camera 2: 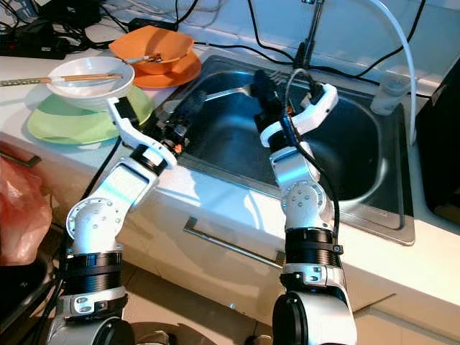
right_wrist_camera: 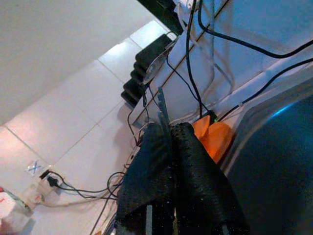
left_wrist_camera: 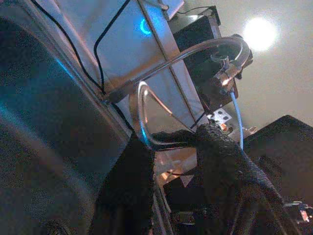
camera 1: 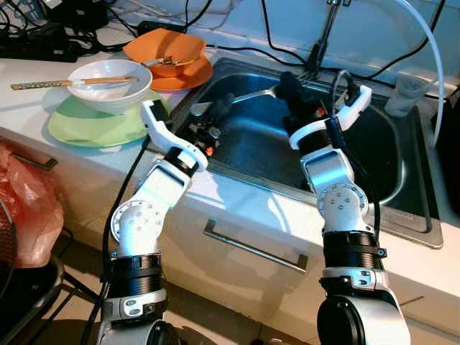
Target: Kitchen organization
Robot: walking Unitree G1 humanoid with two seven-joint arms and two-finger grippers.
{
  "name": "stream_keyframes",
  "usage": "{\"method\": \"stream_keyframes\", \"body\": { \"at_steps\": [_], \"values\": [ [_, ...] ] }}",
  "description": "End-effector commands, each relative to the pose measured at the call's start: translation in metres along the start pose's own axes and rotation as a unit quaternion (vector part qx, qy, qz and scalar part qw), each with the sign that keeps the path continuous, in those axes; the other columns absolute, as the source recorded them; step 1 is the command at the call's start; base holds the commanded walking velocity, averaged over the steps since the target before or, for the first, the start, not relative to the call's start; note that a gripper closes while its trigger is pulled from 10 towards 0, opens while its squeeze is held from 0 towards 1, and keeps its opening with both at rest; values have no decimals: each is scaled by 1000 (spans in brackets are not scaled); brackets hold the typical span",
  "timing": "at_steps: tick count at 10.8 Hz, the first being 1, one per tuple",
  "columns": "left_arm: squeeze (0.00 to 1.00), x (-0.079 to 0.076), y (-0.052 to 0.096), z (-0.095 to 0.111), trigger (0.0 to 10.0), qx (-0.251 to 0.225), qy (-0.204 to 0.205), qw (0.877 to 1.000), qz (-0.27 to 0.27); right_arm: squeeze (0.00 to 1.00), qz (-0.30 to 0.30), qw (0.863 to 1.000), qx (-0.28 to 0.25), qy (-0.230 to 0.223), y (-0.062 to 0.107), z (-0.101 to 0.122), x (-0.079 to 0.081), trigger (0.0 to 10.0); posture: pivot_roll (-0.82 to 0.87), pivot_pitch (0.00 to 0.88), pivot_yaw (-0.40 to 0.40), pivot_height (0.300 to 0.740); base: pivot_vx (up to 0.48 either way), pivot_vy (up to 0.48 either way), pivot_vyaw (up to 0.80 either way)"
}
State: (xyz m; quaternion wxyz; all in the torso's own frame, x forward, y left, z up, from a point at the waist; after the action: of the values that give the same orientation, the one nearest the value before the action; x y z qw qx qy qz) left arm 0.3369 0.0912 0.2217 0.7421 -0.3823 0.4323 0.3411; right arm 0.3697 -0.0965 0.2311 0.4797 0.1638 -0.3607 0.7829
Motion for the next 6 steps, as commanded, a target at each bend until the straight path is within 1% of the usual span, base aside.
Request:
{"method": "stream_keyframes", "body": {
  "at_steps": [1, 2, 4, 5, 6],
  "values": [
    [1000, 3, -1, -7, 10000, 20, -3, 1000, 10, 0, 20, 1000, -18, 10, -6, 9, 12, 10000, 17, 64, -30, 740, 0, 0, 0],
    [1000, 4, 0, -8, 10000, 23, -5, 1000, 14, 0, 17, 1000, -18, 13, -6, 9, 11, 10000, 17, 63, -29, 740, 0, 0, 0],
    [1000, 6, 5, -11, 10000, 46, -12, 999, 16, 0, 6, 999, -20, 24, -6, 10, 7, 10000, 21, 64, -30, 740, 0, 0, 0],
    [1000, 5, 9, -15, 10000, 68, -20, 997, 11, 0, 1, 999, -20, 42, -7, 10, 6, 10000, 24, 65, -31, 740, 0, 0, 0],
    [1000, 6, 16, -21, 10000, 98, -45, 994, 8, 0, -6, 996, -20, 82, -7, 11, 4, 10000, 25, 66, -29, 740, 0, 0, 0]
  ]
}}
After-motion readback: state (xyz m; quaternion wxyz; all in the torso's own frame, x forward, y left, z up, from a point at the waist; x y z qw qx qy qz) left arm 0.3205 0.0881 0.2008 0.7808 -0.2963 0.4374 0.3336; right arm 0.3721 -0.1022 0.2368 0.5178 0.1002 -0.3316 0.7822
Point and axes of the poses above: a point about 5 cm out from each wrist's last joint towards the gripper, its own y axis pointing back from the gripper into the wrist, its own z axis along the axis of the wrist's last joint, x = y × z, the point moved 1 cm from there along -y, pointing out of the wrist towards the gripper, and after that the axes turned 13 degrees about y, right-handed, at the moved point
